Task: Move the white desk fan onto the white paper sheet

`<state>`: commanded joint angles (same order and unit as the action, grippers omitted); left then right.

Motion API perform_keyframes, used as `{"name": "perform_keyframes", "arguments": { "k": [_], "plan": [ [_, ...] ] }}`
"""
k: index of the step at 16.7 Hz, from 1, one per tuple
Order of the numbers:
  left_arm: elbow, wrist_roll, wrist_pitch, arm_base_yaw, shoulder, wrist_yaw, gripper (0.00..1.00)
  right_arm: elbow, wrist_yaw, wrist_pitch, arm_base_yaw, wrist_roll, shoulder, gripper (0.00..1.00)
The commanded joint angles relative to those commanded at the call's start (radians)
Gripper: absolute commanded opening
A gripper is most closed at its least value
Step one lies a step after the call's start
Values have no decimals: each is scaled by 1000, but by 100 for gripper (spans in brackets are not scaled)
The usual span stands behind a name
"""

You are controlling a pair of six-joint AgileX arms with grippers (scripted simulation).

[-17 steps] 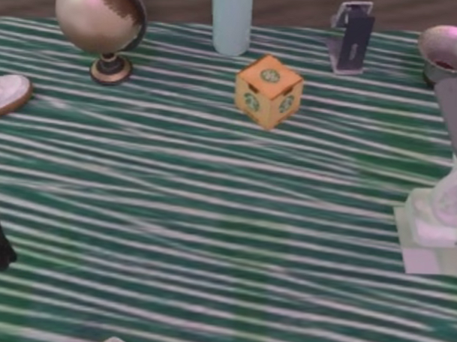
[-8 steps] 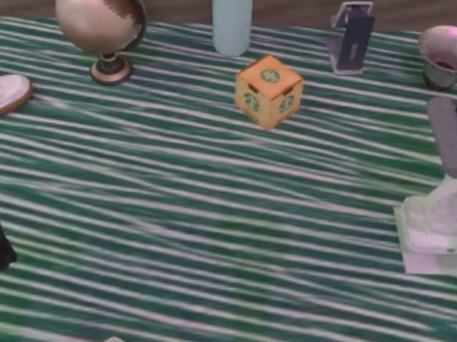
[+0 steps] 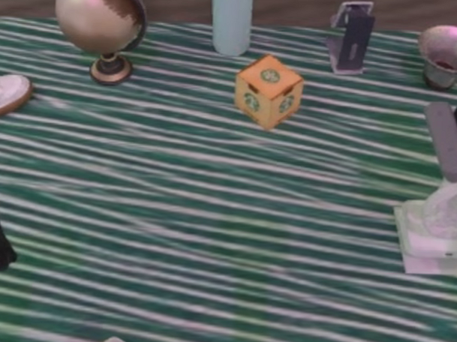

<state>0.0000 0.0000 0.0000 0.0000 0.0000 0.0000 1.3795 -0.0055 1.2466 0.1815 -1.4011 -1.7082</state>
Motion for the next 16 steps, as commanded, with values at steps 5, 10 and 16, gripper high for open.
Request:
{"name": "perform_keyframes", "arguments": {
  "k": [5,10,16],
  "plan": [
    [0,0,0,0,0,0,100,0,0,0,0,0,0,60],
    [0,0,0,0,0,0,100,0,0,0,0,0,0,98],
    [0,0,0,0,0,0,100,0,0,0,0,0,0,100]
  ]
}}
